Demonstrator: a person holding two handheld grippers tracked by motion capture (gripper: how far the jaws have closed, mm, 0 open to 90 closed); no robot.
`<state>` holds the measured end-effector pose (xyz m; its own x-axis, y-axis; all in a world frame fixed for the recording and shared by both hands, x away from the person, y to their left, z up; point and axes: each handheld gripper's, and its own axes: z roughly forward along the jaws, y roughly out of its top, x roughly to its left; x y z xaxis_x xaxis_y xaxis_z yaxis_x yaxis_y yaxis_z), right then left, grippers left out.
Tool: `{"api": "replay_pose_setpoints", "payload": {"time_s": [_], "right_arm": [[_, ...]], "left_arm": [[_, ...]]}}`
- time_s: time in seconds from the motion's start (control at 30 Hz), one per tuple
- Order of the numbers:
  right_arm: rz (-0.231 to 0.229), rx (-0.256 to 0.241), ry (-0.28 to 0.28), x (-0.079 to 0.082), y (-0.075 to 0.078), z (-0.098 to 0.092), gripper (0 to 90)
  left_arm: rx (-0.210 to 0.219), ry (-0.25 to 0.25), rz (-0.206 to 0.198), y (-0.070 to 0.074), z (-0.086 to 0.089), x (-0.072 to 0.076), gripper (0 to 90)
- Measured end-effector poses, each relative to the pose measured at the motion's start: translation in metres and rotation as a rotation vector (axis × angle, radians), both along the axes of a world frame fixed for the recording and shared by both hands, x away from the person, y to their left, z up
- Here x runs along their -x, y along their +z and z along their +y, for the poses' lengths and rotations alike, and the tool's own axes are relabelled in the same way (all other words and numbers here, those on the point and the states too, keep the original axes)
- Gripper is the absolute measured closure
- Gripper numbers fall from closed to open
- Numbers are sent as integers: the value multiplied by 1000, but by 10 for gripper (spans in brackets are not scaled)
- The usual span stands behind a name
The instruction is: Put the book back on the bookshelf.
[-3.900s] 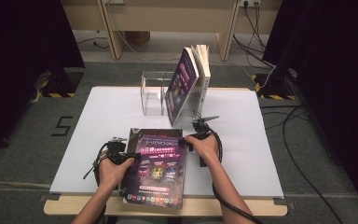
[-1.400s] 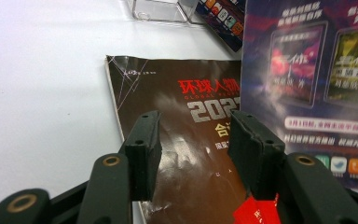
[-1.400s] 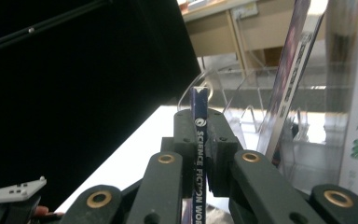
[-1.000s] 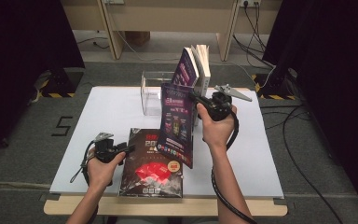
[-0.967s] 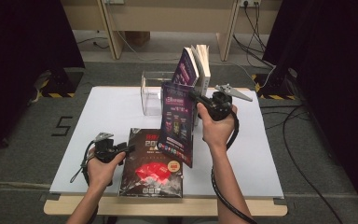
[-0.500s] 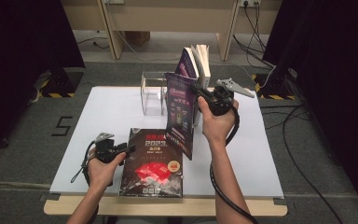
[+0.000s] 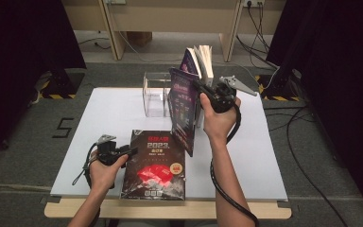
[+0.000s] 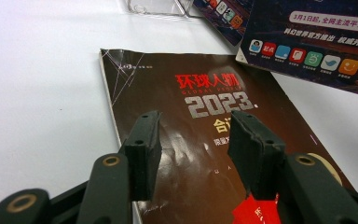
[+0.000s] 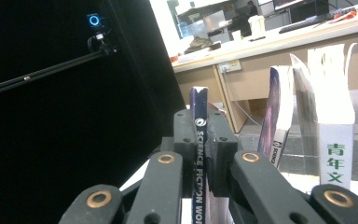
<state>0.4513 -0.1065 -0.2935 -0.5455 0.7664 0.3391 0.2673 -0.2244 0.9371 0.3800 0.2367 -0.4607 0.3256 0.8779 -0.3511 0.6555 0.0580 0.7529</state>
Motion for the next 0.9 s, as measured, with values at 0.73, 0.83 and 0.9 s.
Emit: {"api": "replay_pose_setpoints", "payload": {"time_s": [0.73,0.83,0.9], "right_arm": [[-20,-20,1,-10,5,4,851],[-21,-25,0,-11,6,4,851],[-25,-24,-4,-12,6,4,851]], "left_arm": [[-3,-4,0,0,-1,0,529],[-3,-4,1,0,0,0,529],[-3,-3,1,0,0,0,529]]}}
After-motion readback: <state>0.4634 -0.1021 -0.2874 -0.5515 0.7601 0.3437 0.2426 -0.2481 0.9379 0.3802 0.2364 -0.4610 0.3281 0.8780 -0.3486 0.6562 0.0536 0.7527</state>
